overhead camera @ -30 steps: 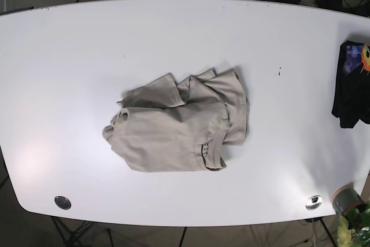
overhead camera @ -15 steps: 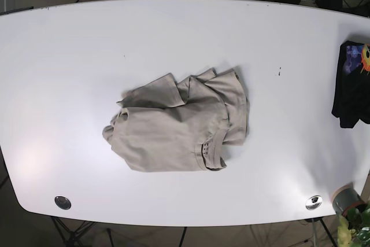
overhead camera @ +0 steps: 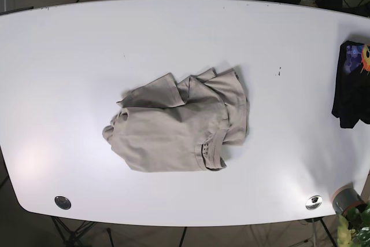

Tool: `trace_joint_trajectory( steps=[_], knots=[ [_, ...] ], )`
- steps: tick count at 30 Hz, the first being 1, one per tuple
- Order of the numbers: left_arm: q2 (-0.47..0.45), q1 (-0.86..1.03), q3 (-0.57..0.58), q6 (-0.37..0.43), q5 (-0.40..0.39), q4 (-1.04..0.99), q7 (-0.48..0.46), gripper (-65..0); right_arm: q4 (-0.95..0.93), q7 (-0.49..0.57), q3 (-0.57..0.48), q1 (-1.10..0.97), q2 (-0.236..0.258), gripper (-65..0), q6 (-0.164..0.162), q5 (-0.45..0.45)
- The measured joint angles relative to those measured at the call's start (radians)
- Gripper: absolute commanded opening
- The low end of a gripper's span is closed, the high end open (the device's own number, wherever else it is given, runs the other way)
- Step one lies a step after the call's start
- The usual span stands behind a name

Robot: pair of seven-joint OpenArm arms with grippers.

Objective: Fold the T-shirt properly

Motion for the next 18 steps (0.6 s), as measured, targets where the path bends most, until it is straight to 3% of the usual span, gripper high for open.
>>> trace_joint_trajectory(
  steps=[5,18],
  knots=[
    [0.003,0.053,-0.022,-0.007,0.000,0.124,0.003,-24.4,0.174,-0.088,-0.002,-0.076,0.000,-54.2,-0.002,0.007],
    [0.006,-0.007,-0.082,-0.007,0.000,0.236,0.009,-24.2,0.396,-0.124,0.030,-0.108,-0.011,-54.2,0.002,0.023]
  ],
)
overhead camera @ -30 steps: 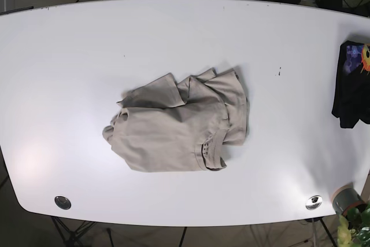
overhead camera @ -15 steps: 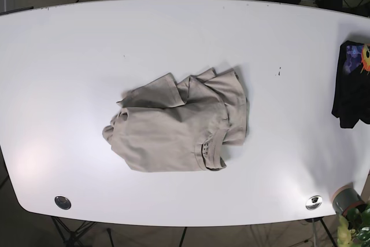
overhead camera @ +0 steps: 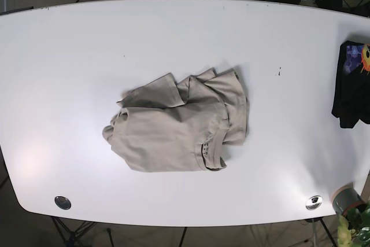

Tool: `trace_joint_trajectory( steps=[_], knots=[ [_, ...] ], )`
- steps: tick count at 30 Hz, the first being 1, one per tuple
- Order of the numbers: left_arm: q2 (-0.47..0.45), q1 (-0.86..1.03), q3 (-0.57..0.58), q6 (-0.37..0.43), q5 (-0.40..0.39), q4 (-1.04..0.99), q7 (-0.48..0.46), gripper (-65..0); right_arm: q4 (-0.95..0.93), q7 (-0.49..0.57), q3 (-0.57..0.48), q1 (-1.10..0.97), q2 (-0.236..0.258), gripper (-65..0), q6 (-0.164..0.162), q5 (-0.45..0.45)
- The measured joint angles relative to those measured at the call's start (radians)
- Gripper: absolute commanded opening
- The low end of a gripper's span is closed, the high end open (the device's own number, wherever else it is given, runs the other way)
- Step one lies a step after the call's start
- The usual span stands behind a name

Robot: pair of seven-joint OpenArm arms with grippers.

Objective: Fold the T-shirt properly

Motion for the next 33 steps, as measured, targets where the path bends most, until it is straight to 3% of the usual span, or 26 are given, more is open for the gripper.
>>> trace_joint_trajectory(
  steps=[5,10,13,16,18,21,27,33],
  knots=[
    [0.000,-0.088,-0.040,0.002,0.000,0.004,-0.002,-24.0,0.006,0.006,0.050,0.090,0.011,-54.2,-0.003,0.113],
    [-0.001,-0.154,-0.038,-0.008,0.001,0.002,-0.002,-23.5,0.006,0.002,0.073,0.174,0.011,-54.2,-0.006,0.136],
    [0.003,-0.193,-0.036,-0.007,0.002,0.002,-0.001,-15.6,0.006,0.001,0.071,0.228,0.011,-53.7,-0.002,0.138],
    [0.002,-0.222,-0.031,-0.003,0.001,0.002,-0.001,-8.7,0.007,-0.010,0.071,0.277,0.011,-53.4,0.029,0.135],
    [0.002,-0.238,-0.010,0.006,0.000,0.002,0.000,-7.8,0.013,-0.014,0.070,0.302,0.011,-52.8,0.061,0.134],
    [0.006,-0.256,0.006,-0.011,0.001,0.001,0.000,-7.8,0.020,-0.011,0.070,0.337,0.011,-44.5,0.081,0.134],
    [0.005,-0.319,0.001,0.001,0.002,-0.004,-0.001,-7.8,0.037,-0.071,0.070,0.426,0.011,-27.1,0.084,0.134],
    [0.006,-0.342,0.001,-0.001,0.002,-0.005,0.000,-7.8,0.039,-0.200,0.069,0.555,0.011,-24.9,0.082,0.135]
  ],
)
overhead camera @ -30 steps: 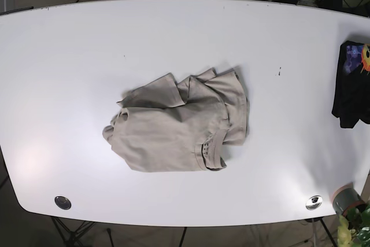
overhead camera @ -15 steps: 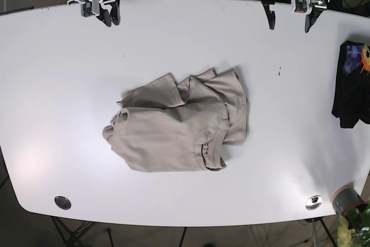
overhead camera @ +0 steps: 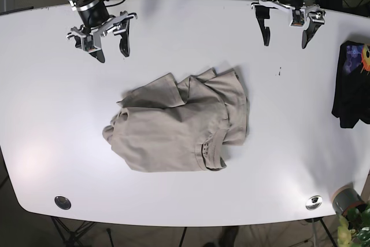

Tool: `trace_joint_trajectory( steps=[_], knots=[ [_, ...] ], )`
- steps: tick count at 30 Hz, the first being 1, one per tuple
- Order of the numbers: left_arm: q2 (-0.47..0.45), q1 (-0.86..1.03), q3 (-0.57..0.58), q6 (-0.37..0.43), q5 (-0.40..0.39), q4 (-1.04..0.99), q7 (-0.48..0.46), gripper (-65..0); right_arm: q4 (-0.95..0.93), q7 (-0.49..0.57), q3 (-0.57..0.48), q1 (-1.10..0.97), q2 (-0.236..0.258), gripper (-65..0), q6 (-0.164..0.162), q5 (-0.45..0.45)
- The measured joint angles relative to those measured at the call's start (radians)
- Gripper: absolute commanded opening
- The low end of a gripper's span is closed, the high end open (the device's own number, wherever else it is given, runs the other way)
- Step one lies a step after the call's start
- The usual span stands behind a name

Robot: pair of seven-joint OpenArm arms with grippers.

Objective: Fold the T-shirt properly
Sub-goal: 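Lower the right gripper onto the T-shirt collar and grasp it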

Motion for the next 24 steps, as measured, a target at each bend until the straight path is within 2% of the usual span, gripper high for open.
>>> trace_joint_trajectory(
  steps=[8,11,16,24],
  knots=[
    [0.000,-0.016,0.006,0.002,0.002,-0.001,0.000,-7.8,-0.001,-0.201,0.000,0.217,0.000,-24.6,0.005,-0.002],
    [-0.001,-0.016,0.013,-0.003,0.002,-0.001,0.000,-7.8,-0.002,-0.275,-0.040,0.294,0.006,-24.6,-0.002,-0.004],
    [-0.002,-0.016,0.014,-0.002,0.002,-0.001,0.000,-7.8,-0.003,-0.357,-0.173,0.409,0.052,-24.6,0.008,0.000],
    [-0.001,-0.016,0.013,-0.002,0.002,-0.001,0.001,-7.8,-0.087,-0.404,-0.380,0.589,0.080,-24.6,0.006,0.000]
  ],
)
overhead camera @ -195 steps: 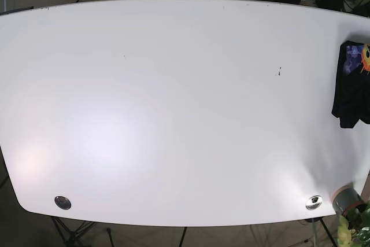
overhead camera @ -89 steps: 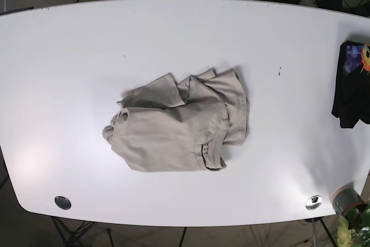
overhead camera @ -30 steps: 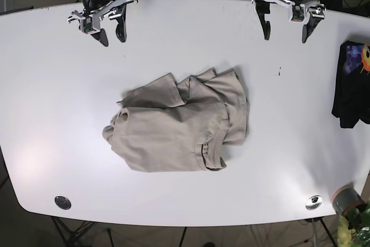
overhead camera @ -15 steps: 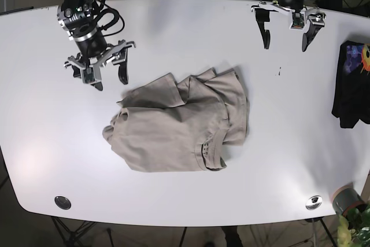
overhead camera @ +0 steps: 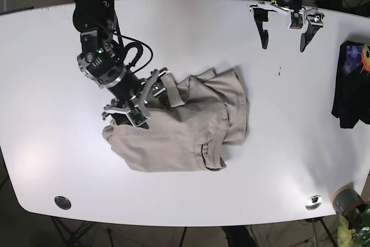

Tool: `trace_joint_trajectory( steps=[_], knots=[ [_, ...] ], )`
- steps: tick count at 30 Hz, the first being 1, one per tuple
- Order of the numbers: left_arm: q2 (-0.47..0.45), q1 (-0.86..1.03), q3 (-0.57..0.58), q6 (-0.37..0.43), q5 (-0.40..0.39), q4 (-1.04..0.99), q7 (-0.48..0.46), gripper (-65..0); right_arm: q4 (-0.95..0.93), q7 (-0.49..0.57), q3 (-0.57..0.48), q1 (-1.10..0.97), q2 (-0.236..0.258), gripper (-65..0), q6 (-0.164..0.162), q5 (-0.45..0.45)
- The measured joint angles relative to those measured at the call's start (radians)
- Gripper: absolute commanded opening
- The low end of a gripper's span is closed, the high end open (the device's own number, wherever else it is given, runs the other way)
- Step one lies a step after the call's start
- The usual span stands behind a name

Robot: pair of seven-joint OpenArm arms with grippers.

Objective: Fold the T-shirt properly
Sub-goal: 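Lower the right gripper onto the T-shirt collar and grasp it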

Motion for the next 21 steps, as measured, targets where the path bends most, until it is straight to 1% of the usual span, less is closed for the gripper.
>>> trace_joint_trajectory(
  steps=[3,9,13,16,21],
  knots=[
    [0.000,0.000,0.000,-0.001,0.000,0.000,-0.001,-7.8,-0.039,-0.028,-0.069,0.062,0.000,-24.6,0.001,0.000],
    [0.001,-0.003,0.000,0.000,0.000,0.000,-0.002,-7.8,-0.166,-0.034,-0.227,0.183,-0.006,-24.6,0.001,0.000],
    [0.001,-0.002,0.000,0.000,0.000,-0.001,-0.002,-7.8,-0.304,-0.034,-0.301,0.256,-0.053,-25.4,0.001,-0.001],
    [-0.001,-0.002,0.000,0.000,0.000,-0.010,-0.001,-7.8,-0.402,-0.024,-0.343,0.309,-0.079,-25.5,-0.001,-0.001],
    [0.001,-0.002,0.000,0.000,0.001,-0.023,0.000,-7.8,-0.568,-0.014,-0.372,0.392,-0.126,-25.5,-0.005,0.000]
  ],
)
